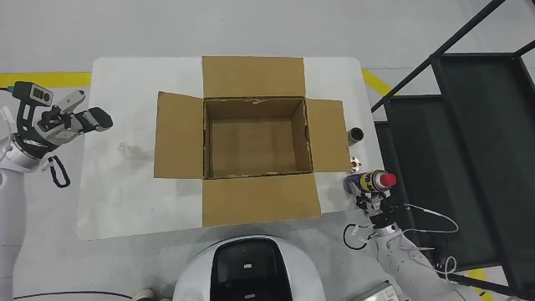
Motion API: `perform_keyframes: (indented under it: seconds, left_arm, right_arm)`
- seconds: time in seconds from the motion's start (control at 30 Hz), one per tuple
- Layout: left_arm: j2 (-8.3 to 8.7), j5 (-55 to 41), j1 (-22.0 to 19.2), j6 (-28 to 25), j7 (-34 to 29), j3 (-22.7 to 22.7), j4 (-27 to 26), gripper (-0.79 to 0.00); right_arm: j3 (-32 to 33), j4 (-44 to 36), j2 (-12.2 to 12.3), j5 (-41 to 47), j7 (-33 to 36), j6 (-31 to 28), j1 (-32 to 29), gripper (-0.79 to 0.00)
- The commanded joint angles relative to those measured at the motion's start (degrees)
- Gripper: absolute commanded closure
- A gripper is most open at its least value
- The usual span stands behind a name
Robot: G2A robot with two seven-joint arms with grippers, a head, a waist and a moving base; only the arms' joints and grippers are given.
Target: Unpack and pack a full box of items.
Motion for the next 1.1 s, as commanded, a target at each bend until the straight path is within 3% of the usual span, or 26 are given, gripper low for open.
perform_keyframes:
  seconds: [0.0,0.13,0.43,1.07]
  left_arm:
    - [0.0,0.0,0.0,0.0,0.0,0.0,0.0,-0.785]
    - [0.0,0.0,0.0,0.0,0.0,0.0,0.0,-0.785]
    - [0.0,0.0,0.0,0.0,0.0,0.0,0.0,-0.785]
    - [0.0,0.0,0.0,0.0,0.0,0.0,0.0,-0.785]
  right_arm:
    - [-0.2,-0.1,0.0,0.2,0.4,-0.4,-0.3,-0.785]
    - [-0.4,-2.8,0.6,2.3,3.5,-3.5,-3.3,-0.785]
    - [0.1,-9.9,3.4,0.9,2.3,-2.3,-10.5,-0.785]
    - [1.0,-6.3,2.4,7.5,9.9,-1.7,-3.3,-0.785]
